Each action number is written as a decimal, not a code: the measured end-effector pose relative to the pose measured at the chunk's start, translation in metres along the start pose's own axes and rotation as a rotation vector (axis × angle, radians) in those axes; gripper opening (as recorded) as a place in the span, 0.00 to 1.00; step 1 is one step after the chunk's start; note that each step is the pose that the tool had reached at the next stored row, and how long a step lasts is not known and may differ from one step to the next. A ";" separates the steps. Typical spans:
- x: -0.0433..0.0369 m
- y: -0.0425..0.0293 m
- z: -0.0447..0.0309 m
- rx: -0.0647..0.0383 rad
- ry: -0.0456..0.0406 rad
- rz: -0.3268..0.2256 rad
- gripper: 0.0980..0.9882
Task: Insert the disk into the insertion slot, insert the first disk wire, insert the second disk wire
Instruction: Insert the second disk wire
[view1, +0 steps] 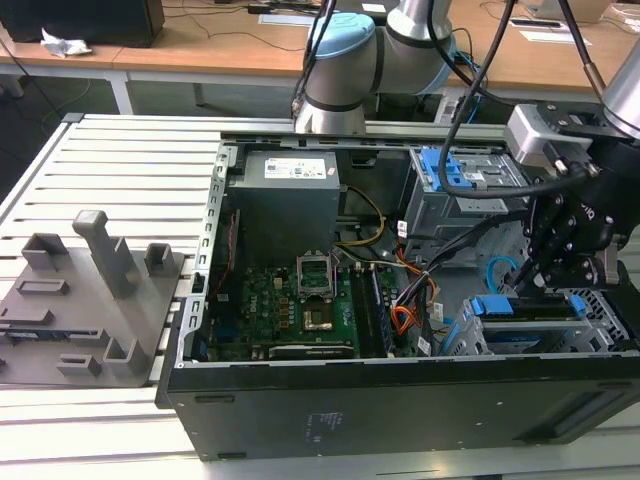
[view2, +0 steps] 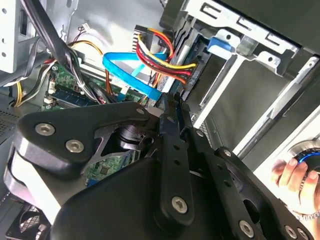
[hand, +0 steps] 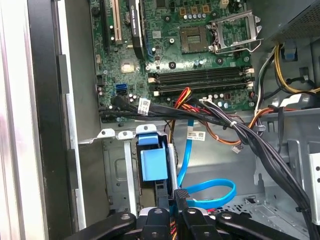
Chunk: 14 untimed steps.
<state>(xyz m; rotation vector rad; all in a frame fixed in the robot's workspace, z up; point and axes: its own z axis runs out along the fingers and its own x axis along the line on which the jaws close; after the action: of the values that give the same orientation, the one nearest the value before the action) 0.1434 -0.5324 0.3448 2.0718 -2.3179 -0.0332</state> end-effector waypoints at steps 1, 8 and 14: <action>0.0004 -0.0014 0.0007 0.000 -0.0003 0.000 0.07; 0.0000 -0.0054 0.0035 0.000 -0.0008 -0.001 0.07; 0.0031 -0.0060 0.0031 0.000 0.0001 -0.003 0.07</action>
<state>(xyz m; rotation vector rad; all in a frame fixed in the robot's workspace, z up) 0.1488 -0.5362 0.3416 2.0756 -2.3145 -0.0331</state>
